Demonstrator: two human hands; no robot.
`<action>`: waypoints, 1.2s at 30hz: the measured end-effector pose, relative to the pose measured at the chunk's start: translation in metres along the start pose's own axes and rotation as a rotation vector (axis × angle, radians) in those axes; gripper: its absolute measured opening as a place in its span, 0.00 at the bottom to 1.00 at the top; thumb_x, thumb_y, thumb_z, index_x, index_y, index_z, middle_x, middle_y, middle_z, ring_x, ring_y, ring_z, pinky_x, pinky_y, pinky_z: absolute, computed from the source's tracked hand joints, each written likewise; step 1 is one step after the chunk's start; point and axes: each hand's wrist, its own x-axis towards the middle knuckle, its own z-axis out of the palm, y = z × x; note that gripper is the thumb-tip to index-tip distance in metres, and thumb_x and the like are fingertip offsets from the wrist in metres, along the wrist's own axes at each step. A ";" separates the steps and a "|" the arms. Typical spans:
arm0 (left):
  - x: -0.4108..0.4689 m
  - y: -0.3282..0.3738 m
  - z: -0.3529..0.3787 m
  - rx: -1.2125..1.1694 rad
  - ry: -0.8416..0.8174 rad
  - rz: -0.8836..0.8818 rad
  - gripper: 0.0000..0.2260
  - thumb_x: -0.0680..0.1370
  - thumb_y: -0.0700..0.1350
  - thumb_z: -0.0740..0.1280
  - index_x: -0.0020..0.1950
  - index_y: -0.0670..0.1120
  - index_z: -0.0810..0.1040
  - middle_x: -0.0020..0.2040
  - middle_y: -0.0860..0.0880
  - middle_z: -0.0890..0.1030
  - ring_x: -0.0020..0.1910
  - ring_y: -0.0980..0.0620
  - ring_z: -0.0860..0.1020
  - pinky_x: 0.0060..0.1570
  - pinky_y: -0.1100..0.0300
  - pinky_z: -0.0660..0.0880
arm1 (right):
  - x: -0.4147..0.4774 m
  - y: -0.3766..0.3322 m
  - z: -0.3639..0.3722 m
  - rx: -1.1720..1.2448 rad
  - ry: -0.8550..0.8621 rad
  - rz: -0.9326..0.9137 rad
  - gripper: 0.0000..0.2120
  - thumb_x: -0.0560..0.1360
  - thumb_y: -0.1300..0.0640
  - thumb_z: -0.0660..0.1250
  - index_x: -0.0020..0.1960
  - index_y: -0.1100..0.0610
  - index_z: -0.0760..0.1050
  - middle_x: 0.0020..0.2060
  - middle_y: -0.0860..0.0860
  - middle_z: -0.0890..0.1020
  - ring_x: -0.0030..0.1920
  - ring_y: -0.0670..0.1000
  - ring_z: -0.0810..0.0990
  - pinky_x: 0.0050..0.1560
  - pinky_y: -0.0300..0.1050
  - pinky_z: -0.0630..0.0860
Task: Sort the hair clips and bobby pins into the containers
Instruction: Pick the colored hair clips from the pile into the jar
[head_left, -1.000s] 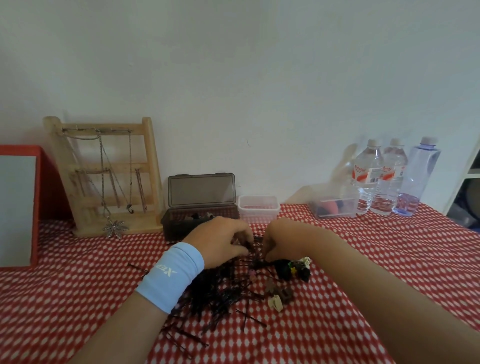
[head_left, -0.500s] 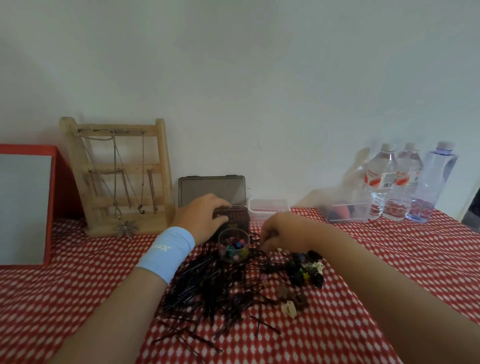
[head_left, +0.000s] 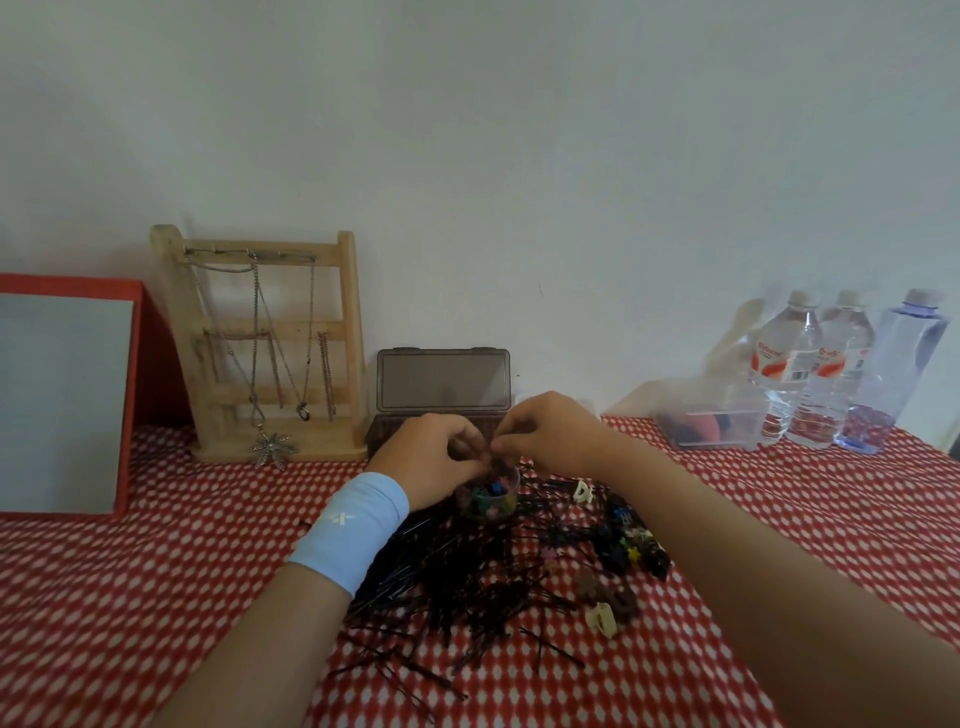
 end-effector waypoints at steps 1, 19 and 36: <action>-0.001 -0.001 -0.002 0.033 -0.025 0.001 0.06 0.71 0.51 0.75 0.47 0.57 0.82 0.42 0.61 0.82 0.42 0.66 0.78 0.46 0.62 0.76 | 0.000 0.000 0.001 -0.042 -0.002 -0.004 0.03 0.76 0.51 0.73 0.46 0.50 0.84 0.39 0.45 0.84 0.34 0.43 0.80 0.37 0.37 0.75; -0.030 0.066 0.021 0.348 -0.374 0.234 0.12 0.71 0.60 0.72 0.48 0.54 0.85 0.47 0.57 0.82 0.44 0.57 0.79 0.43 0.63 0.75 | -0.050 0.006 -0.022 -0.339 -0.388 -0.012 0.08 0.72 0.58 0.75 0.49 0.49 0.85 0.38 0.37 0.81 0.39 0.36 0.78 0.44 0.32 0.72; -0.035 0.041 0.006 0.132 -0.041 0.078 0.04 0.73 0.53 0.73 0.46 0.56 0.82 0.43 0.59 0.82 0.41 0.61 0.79 0.43 0.61 0.78 | -0.054 0.002 -0.012 -0.263 -0.231 -0.023 0.07 0.76 0.52 0.71 0.53 0.51 0.84 0.47 0.43 0.84 0.46 0.42 0.81 0.52 0.38 0.78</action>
